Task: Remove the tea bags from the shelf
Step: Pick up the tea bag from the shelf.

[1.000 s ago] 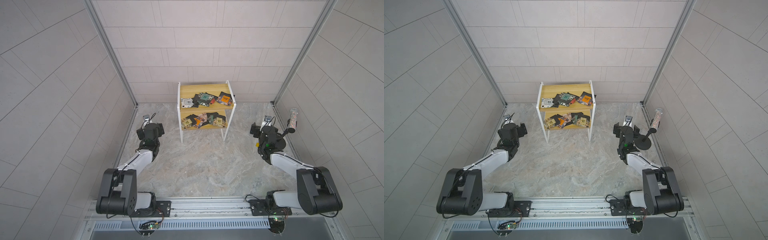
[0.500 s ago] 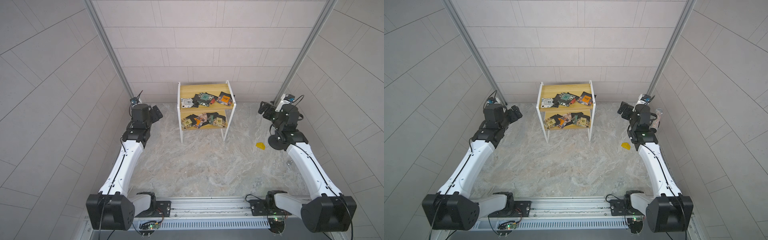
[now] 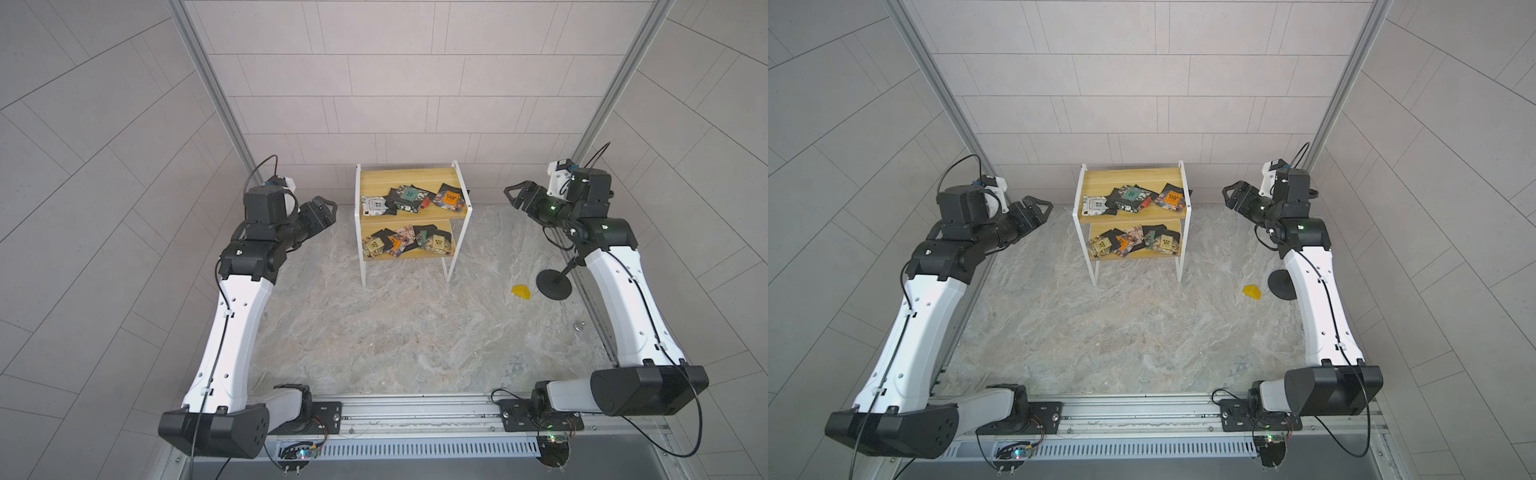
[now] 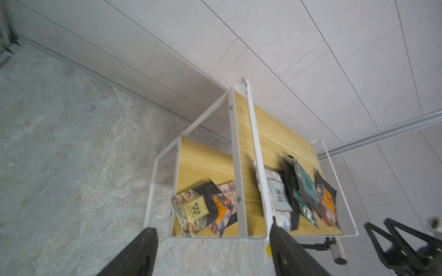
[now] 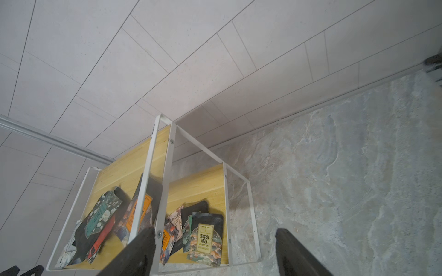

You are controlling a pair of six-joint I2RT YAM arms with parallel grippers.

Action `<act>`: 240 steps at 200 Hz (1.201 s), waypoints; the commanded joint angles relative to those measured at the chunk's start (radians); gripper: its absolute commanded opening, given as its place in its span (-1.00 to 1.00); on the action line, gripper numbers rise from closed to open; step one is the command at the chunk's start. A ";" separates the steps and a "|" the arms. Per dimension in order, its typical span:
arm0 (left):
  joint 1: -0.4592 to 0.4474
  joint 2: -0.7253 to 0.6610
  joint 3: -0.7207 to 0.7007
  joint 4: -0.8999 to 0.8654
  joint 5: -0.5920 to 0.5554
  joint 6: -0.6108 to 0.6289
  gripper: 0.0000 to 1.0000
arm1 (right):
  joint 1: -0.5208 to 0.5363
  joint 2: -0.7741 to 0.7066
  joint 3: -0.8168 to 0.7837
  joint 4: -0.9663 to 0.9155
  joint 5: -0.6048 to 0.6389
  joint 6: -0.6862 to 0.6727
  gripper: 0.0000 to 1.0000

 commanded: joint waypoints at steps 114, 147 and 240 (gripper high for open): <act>-0.124 0.021 0.113 -0.172 0.078 0.036 0.67 | 0.382 0.304 0.664 -0.510 0.102 -0.416 0.73; -0.124 0.025 0.107 -0.188 0.091 0.052 0.68 | 0.406 0.331 0.705 -0.519 0.103 -0.567 0.99; -0.124 0.038 0.090 -0.211 0.105 0.074 0.69 | 0.492 0.305 0.554 -0.407 0.184 -0.981 0.97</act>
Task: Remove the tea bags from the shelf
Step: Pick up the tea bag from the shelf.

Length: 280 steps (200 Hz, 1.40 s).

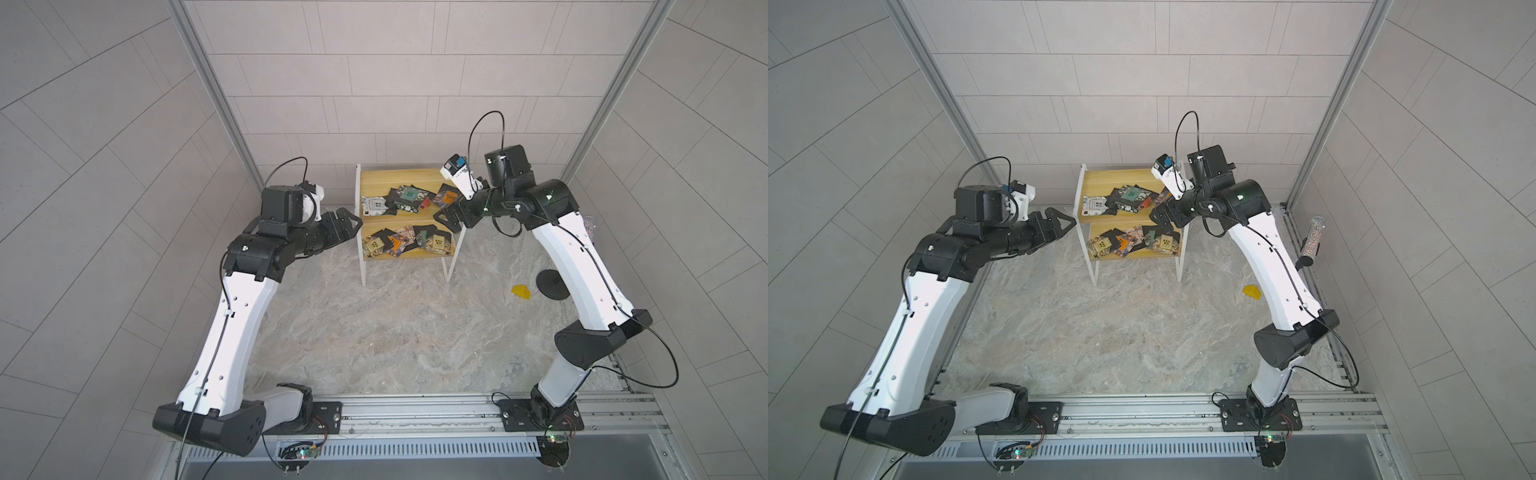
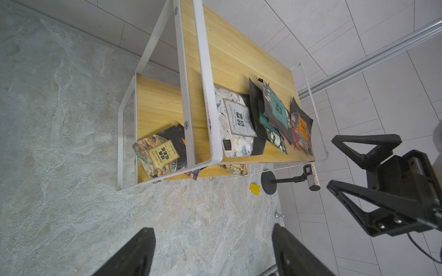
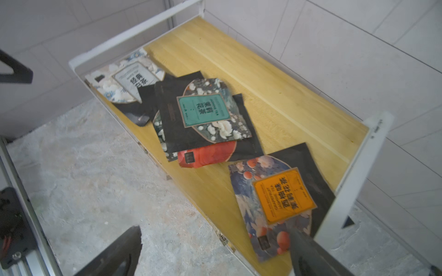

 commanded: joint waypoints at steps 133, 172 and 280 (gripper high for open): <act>-0.004 0.024 -0.015 -0.001 0.018 0.023 0.69 | 0.054 0.056 -0.048 0.083 0.243 -0.208 0.99; -0.002 0.029 -0.026 0.006 0.021 0.022 0.69 | 0.053 0.059 -0.082 0.105 0.269 -0.205 1.00; -0.003 0.018 -0.056 0.026 0.019 0.010 0.69 | 0.074 -0.025 -0.219 0.157 0.227 -0.178 0.51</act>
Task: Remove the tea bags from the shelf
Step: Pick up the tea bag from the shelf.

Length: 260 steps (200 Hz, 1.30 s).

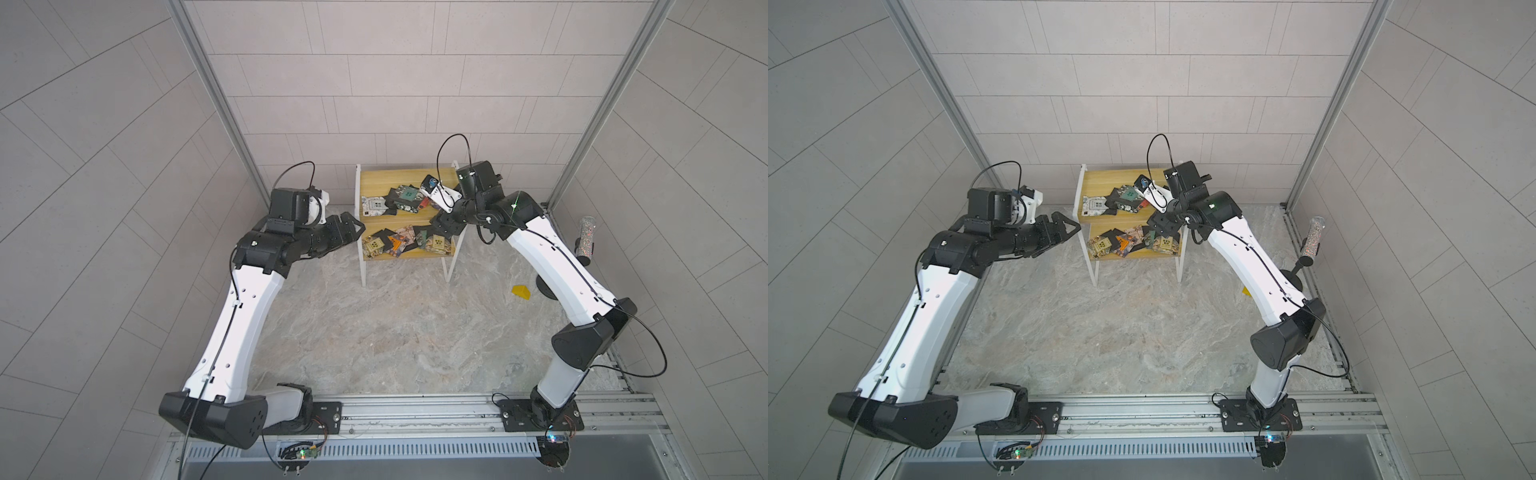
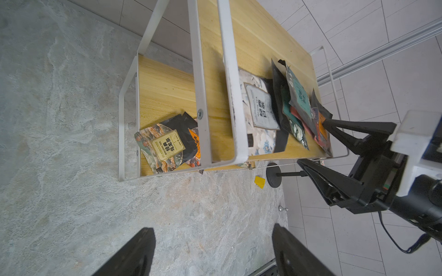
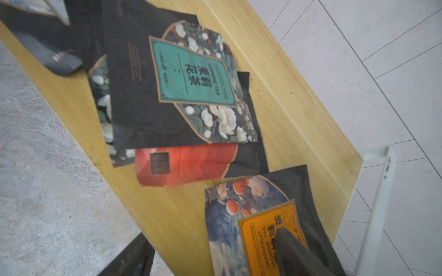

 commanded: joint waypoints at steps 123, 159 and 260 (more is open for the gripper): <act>-0.003 -0.025 -0.042 0.043 0.011 -0.027 0.69 | 0.010 -0.131 -0.170 0.051 -0.015 0.033 -0.18; -0.002 -0.029 -0.047 0.046 0.010 -0.035 0.68 | 0.013 -0.144 -0.183 0.064 -0.018 0.032 -0.33; -0.003 -0.031 -0.049 0.054 0.008 -0.042 0.68 | 0.052 -0.196 -0.186 0.067 -0.017 -0.005 -0.94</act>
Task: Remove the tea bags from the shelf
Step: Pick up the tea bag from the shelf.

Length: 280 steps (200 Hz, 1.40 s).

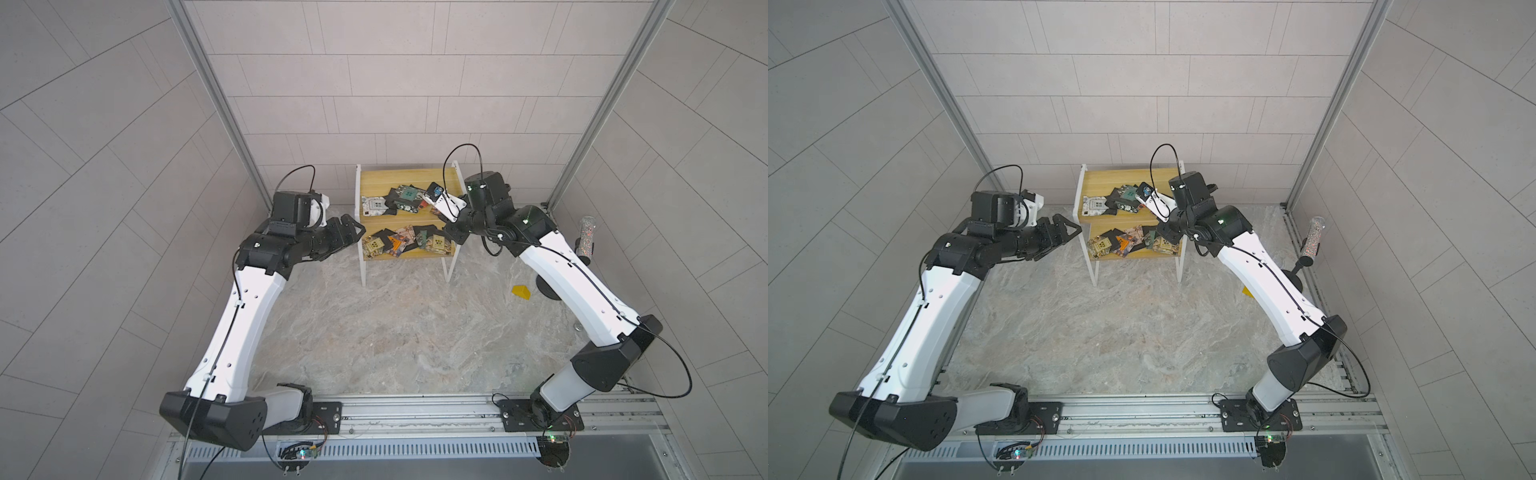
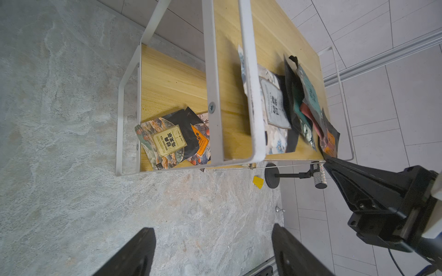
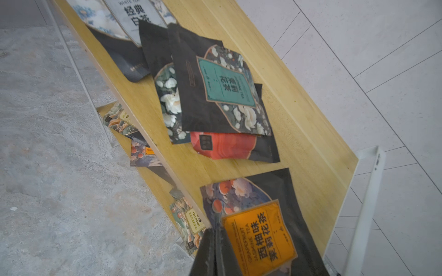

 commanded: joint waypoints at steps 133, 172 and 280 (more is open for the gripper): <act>-0.002 -0.043 -0.016 0.029 -0.043 0.017 0.68 | 0.099 -0.276 -0.137 0.055 0.078 -0.017 -1.00; -0.002 -0.071 -0.047 0.033 -0.044 0.024 0.68 | 0.126 -0.358 -0.200 0.078 0.117 -0.001 -1.00; -0.012 -0.218 -0.327 0.071 -0.081 0.038 0.68 | 0.132 -0.602 -0.609 0.129 0.358 0.204 -1.00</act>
